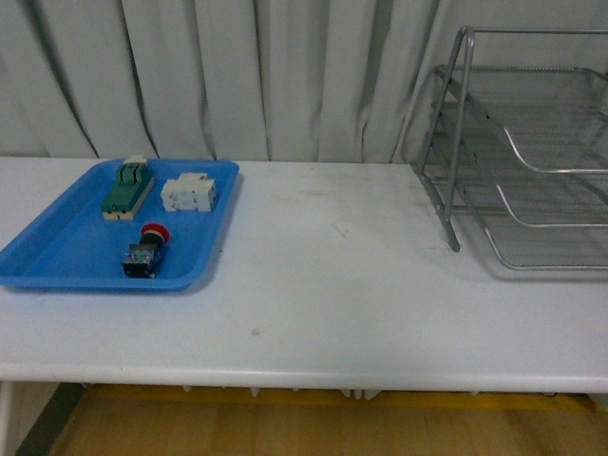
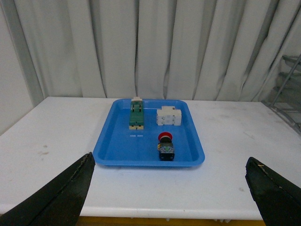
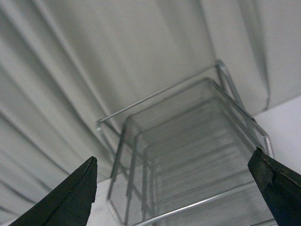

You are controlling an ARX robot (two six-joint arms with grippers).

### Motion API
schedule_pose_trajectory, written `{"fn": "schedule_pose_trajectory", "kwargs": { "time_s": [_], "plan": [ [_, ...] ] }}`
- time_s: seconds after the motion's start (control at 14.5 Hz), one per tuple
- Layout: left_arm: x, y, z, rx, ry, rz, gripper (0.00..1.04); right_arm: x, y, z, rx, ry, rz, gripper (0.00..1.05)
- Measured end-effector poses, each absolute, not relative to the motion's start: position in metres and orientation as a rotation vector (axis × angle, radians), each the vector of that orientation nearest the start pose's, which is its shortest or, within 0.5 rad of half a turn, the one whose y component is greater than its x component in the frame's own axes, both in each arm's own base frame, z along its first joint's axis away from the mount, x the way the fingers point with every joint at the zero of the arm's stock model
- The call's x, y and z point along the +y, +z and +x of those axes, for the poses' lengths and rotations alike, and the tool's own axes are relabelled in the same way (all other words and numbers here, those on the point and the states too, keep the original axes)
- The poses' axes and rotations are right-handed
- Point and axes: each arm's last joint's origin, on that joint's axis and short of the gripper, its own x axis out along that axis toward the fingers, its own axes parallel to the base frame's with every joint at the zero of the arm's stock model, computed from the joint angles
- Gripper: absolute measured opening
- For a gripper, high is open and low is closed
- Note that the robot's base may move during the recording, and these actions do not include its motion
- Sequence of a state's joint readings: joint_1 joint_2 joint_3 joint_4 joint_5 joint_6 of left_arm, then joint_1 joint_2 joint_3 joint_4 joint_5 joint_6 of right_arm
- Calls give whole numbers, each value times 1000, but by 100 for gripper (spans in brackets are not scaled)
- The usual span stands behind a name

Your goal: Place button on rack with both arms

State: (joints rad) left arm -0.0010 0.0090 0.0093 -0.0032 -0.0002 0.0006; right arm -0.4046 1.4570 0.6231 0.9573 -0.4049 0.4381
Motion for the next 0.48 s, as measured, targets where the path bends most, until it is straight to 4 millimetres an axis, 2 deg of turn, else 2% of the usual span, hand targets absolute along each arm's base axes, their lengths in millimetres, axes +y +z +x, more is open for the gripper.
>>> {"fn": "schedule_pose_trajectory", "kwargs": {
  "time_s": [0.07,0.14,0.21,0.35,0.48],
  "plan": [
    [0,166,98,3,-1,1,98,-131,228,307,-52,-41,511,98],
    [0,166,98,3,-1,1,98,-150,222,328,-24,-86,621,98],
    [0,166,98,2,-1,1,98,-162,219,338,-40,-96,707,98],
    [0,166,98,3,-1,1,98,-165,207,338,-65,-39,887,98],
    [0,166,98,3,-1,1,98,-160,170,332,-20,13,1061,98]
  ]
}}
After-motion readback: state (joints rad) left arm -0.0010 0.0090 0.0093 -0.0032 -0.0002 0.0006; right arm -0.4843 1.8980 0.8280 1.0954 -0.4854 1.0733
